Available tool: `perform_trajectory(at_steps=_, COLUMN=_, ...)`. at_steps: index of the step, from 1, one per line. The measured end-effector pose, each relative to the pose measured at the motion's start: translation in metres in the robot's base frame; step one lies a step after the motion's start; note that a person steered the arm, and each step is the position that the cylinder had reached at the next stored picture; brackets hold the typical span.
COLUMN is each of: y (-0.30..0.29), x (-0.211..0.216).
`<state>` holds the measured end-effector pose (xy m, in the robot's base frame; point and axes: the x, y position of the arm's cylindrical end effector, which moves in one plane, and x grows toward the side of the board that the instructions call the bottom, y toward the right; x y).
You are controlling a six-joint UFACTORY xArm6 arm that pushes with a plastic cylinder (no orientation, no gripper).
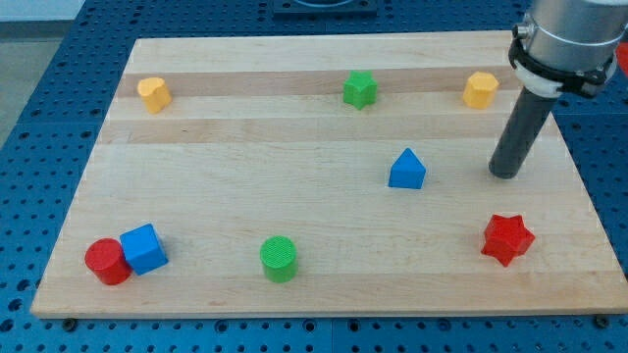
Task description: Slide the triangle diagonal to the top right of the green circle
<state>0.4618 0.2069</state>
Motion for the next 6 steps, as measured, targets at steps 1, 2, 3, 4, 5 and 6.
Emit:
perform_trajectory(at_steps=1, y=-0.022, x=0.0)
perform_trajectory(at_steps=2, y=-0.041, x=0.0)
perform_trajectory(at_steps=3, y=-0.046, x=0.0)
perform_trajectory(at_steps=4, y=-0.056, x=0.0)
perform_trajectory(at_steps=5, y=-0.077, x=-0.012)
perform_trajectory(at_steps=6, y=-0.085, x=-0.012)
